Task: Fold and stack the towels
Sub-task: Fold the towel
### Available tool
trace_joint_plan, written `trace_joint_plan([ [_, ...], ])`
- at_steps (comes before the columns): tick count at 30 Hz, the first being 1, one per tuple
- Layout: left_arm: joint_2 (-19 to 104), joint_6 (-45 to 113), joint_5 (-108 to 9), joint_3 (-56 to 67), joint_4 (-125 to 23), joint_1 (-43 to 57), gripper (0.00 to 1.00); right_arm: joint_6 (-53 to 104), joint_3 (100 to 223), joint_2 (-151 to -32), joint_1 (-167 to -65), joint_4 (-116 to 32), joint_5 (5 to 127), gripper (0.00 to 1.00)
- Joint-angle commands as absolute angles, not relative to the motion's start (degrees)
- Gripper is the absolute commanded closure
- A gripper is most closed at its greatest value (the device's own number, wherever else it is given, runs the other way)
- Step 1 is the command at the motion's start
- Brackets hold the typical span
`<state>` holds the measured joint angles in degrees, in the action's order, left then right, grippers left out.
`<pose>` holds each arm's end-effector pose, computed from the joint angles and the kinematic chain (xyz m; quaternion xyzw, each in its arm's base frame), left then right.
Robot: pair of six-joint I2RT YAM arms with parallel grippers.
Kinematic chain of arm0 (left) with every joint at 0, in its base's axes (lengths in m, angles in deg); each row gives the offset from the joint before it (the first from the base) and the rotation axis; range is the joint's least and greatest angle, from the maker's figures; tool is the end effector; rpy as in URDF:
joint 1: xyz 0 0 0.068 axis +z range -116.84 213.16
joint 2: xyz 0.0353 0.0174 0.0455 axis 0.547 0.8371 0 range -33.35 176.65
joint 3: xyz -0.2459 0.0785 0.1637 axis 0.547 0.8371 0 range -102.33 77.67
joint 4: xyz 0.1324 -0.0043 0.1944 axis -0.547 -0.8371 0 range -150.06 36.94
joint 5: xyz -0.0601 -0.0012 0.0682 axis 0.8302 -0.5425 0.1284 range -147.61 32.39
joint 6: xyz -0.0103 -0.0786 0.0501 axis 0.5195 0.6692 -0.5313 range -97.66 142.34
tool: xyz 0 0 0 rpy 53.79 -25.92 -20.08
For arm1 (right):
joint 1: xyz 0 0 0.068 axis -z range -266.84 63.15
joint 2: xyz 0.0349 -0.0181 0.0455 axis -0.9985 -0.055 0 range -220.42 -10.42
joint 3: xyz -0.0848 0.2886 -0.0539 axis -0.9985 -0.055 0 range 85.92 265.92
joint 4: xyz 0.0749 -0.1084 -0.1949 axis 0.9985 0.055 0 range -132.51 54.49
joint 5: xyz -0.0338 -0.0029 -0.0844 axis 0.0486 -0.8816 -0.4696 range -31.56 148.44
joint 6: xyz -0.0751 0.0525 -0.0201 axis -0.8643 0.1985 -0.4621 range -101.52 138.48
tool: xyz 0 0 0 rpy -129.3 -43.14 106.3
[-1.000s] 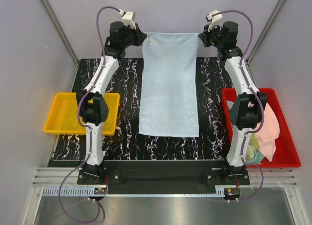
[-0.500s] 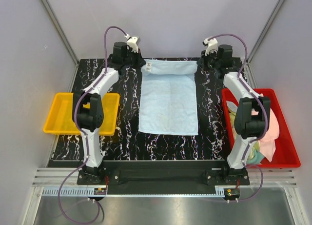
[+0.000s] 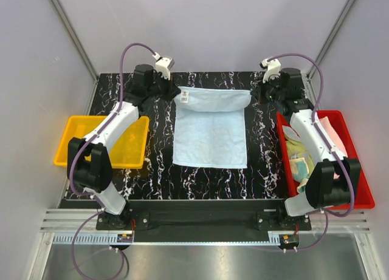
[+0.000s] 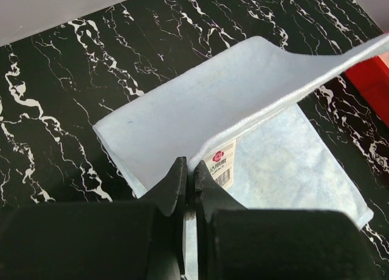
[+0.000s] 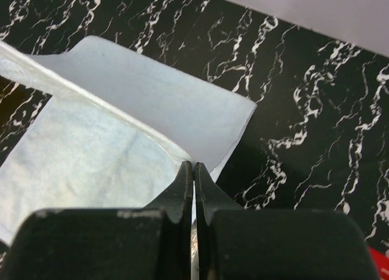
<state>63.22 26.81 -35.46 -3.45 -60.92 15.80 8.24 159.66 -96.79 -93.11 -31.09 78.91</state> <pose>0.3903 -0.1554 0.3491 0.1969 0.8028 -0.2597 0.4993 0.3604 0.0693 0.3593 -0.2142 0.8031 0.1304 0.5405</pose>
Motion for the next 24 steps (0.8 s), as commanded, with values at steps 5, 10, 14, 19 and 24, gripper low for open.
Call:
trace_joint_plan([
  [5,54.3,24.7,-37.1,3.6,-63.2,15.0,1.00,12.7,152.5,-87.5,-97.9,-24.6,74.3,1.00],
  [10,49.0,26.4,-36.6,11.1,-62.7,13.7,1.00,15.7,148.7,-83.0,-98.6,-19.9,72.6,1.00],
  [14,46.1,28.1,-35.3,16.5,-62.6,13.3,1.00,18.1,144.4,-78.9,-99.0,-18.8,72.0,1.00],
  [19,42.0,28.7,-36.2,21.3,-63.9,11.5,1.00,22.9,142.5,-77.1,-99.6,-14.7,72.2,1.00],
  [24,41.2,30.1,-38.7,25.6,-64.8,8.2,0.91,28.8,139.1,-75.2,-100.3,-13.2,70.8,1.00],
])
